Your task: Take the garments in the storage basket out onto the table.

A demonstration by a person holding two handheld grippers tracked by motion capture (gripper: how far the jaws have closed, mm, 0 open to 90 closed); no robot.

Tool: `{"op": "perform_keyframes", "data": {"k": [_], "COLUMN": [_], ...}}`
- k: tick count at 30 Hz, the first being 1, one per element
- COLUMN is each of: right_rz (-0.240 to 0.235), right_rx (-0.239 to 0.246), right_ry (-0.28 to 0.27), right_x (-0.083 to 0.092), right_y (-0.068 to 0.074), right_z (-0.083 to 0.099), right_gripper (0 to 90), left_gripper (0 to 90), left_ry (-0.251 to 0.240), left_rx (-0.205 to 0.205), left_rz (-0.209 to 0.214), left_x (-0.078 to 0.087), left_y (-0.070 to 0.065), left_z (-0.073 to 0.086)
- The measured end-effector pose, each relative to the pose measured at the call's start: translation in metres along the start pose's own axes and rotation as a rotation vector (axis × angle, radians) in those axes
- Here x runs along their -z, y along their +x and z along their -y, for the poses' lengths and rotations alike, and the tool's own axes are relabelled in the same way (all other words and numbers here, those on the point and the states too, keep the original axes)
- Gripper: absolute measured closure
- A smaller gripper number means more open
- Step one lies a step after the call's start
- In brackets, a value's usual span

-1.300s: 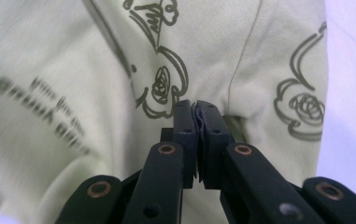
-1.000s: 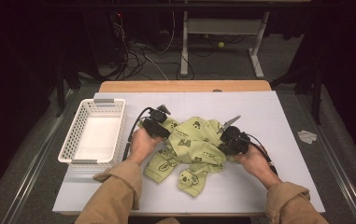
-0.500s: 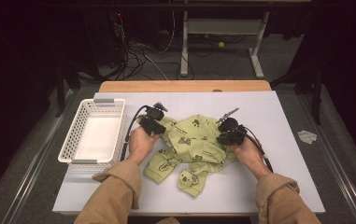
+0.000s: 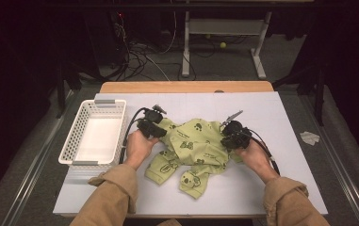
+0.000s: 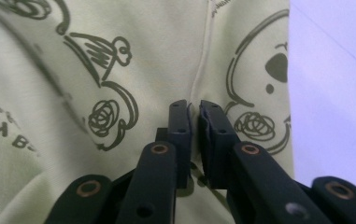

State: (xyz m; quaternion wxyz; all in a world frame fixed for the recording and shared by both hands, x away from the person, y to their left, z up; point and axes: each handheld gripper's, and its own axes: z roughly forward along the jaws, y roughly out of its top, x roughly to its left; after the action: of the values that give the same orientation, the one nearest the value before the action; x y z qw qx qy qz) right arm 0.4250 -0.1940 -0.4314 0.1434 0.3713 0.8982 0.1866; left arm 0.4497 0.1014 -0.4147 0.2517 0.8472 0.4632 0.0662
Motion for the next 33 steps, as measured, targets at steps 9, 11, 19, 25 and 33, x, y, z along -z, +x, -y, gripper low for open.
{"op": "perform_keyframes", "data": {"k": [9, 11, 19, 25, 33], "right_rz": [0.031, 0.028, -0.009, -0.005, 0.038], "right_rx": [-0.043, -0.055, -0.076, -0.035, -0.036], "right_ry": [-0.067, -0.06, -0.012, 0.009, -0.018], "right_x": [0.0, -0.003, -0.021, -0.021, -0.016], "right_y": [-0.004, -0.006, -0.006, 0.001, -0.005], "right_z": [-0.017, -0.019, -0.019, -0.023, -0.027], "right_gripper": [78.3, 77.7, 72.4, 86.3, 89.3], "left_gripper": [56.2, 55.7, 50.3, 69.6, 84.8], "left_ry": [0.055, 0.064, 0.13, 0.177, 0.093], "left_rx": [0.005, 0.028, -0.031, -0.062, -0.013], "left_rz": [-0.02, -0.014, 0.004, 0.019, 0.002], "left_x": [-0.025, -0.031, -0.044, -0.043, -0.031], "left_y": [-0.003, 0.002, 0.0, -0.007, 0.001], "left_z": [-0.028, -0.028, -0.024, -0.026, -0.027]}}
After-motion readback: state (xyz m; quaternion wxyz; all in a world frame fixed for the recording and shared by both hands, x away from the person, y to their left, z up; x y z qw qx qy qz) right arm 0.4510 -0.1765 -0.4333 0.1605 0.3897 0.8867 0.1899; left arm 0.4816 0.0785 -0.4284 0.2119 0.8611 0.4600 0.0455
